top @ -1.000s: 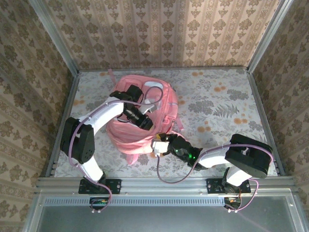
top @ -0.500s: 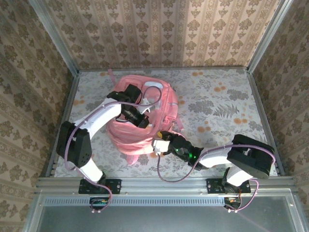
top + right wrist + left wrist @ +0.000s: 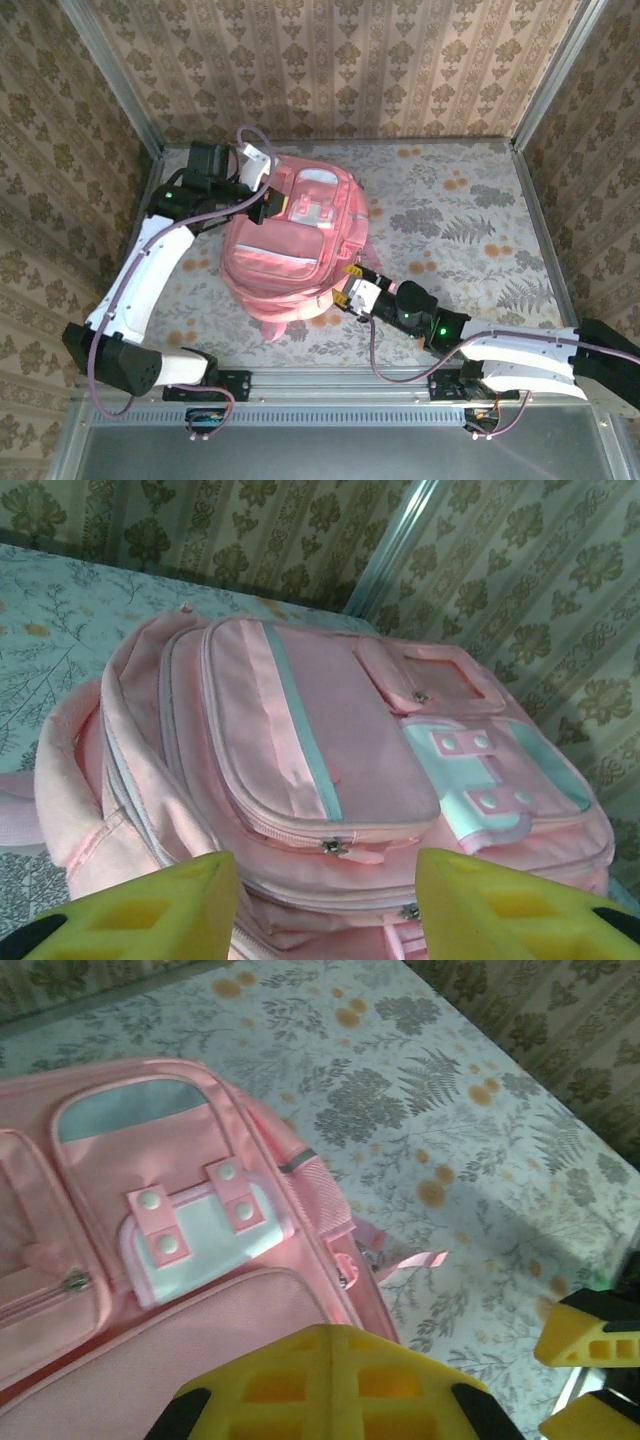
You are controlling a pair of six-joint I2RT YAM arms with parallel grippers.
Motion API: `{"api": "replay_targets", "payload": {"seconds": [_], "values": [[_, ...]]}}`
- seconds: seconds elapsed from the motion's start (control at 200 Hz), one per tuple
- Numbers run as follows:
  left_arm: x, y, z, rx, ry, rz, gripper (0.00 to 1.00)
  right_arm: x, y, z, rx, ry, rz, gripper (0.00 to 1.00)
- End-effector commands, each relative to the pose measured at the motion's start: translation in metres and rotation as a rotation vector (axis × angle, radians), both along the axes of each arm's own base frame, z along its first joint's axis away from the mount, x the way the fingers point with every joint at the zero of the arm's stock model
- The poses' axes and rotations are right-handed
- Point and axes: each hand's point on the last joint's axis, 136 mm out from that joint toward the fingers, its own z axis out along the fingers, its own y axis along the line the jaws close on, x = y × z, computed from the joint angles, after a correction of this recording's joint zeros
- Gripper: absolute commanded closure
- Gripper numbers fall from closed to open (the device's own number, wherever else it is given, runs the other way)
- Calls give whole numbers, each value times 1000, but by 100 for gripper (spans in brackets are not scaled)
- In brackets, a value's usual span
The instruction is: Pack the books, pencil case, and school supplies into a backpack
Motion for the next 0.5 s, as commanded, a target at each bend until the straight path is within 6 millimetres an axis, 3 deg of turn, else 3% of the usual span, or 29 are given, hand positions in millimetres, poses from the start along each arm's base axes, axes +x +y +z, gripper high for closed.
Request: {"api": "replay_targets", "payload": {"seconds": [0.0, 0.05, 0.14, 0.225, 0.39, 0.495], "values": [[-5, -10, -24, -3, 126, -45, 100, 4, -11, -17, -10, 117, -66, 48], [-5, -9, -42, 62, 171, -46, 98, 10, -20, -12, 49, 131, -120, 48], [-4, -1, -74, 213, 219, -22, 79, 27, -38, -2, 185, 265, -237, 48], [-12, -8, -90, 244, 242, -9, 62, 41, -56, 0, 260, 447, -325, 51], [-9, 4, -86, 143, 229, 144, 68, 53, -61, 9, 290, 501, -348, 60], [-13, 24, -91, 223, 376, 276, 66, 65, -68, 13, 325, 628, -432, 63]]}}
